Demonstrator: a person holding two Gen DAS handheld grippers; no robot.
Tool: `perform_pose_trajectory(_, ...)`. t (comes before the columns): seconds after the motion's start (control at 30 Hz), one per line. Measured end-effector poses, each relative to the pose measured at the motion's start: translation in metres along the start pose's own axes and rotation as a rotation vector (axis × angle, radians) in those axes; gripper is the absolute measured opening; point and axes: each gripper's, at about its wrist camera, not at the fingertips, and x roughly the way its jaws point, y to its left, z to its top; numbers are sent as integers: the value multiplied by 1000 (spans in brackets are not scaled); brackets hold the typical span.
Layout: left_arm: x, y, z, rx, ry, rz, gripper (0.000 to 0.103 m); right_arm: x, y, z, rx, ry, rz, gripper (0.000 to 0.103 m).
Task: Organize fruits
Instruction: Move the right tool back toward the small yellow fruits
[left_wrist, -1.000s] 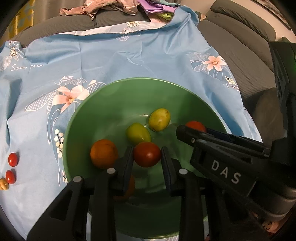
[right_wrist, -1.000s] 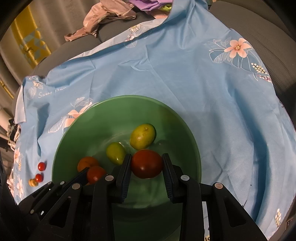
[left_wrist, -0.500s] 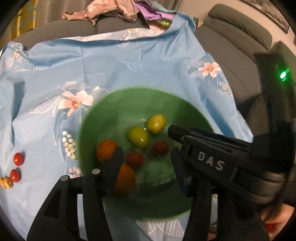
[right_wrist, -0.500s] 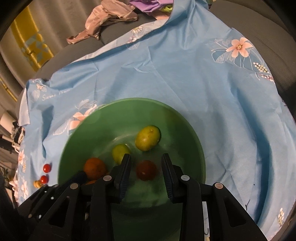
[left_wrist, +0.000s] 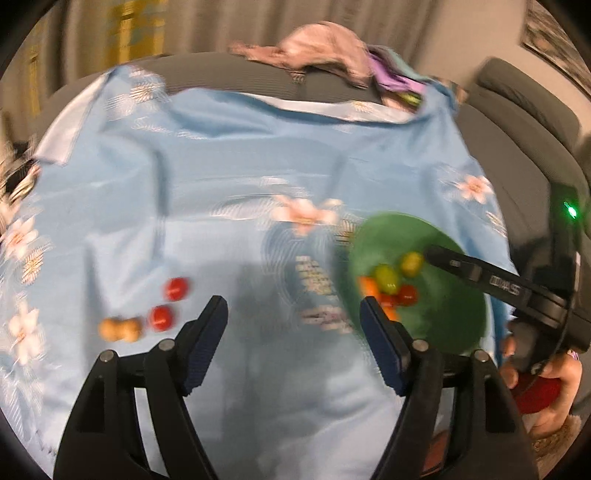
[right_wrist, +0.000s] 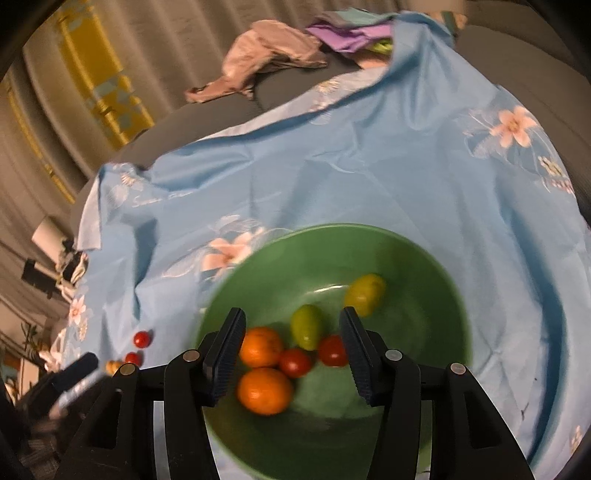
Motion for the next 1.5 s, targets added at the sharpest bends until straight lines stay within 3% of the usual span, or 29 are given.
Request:
perform_pose_trajectory(0.2, -20, 58, -13, -85, -34, 112, 74, 0, 36, -5, -94, -23, 41, 53)
perform_pose_trajectory(0.37, -16, 94, -28, -135, -21, 159, 74, 4, 68, -15, -210, -31, 79, 53)
perform_pose_trajectory(0.53, -6, 115, -29, -190, -10, 188, 74, 13, 87, -22, -220, -17, 138, 53)
perform_pose_trajectory(1.03, 0, 137, -31, -242, 3, 202, 74, 41, 127, -48, -304, 57, 137, 53)
perform_pose_trajectory(1.37, 10, 151, -31, -281, 41, 178, 72, 51, 150, -58, -360, 105, 187, 50)
perform_pose_trajectory(1.5, 14, 161, -31, -324, 60, 159, 61, 60, 157, -59, -333, 167, 242, 49)
